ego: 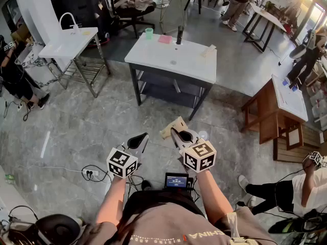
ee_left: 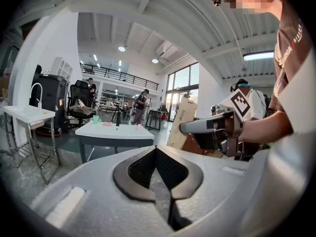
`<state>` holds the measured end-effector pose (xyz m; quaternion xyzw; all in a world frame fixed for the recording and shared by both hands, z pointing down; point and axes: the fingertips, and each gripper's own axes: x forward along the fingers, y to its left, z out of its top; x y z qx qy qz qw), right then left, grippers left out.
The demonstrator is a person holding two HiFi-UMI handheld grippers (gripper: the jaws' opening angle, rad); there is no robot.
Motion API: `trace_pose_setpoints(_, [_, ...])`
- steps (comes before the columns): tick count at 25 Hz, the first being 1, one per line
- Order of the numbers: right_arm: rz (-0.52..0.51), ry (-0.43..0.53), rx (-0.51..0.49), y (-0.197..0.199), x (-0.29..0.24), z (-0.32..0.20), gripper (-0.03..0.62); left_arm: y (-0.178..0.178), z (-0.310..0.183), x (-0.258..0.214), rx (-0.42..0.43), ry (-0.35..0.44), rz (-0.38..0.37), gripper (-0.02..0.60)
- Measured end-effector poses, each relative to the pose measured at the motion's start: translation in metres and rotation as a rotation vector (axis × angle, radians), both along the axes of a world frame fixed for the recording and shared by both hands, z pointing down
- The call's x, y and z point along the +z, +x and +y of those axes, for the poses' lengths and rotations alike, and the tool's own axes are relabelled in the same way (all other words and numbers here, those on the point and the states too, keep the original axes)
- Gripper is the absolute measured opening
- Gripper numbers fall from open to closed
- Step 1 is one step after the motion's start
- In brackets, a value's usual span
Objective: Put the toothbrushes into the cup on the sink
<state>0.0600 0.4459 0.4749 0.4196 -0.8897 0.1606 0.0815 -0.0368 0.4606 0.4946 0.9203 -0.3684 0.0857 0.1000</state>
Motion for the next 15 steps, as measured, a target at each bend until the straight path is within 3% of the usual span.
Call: trace_pose_setpoints(15, [0.003, 0.007, -0.018, 0.009, 0.002, 0.005, 0.02, 0.012, 0.001, 0.005, 0.0, -0.005, -0.012, 0.011])
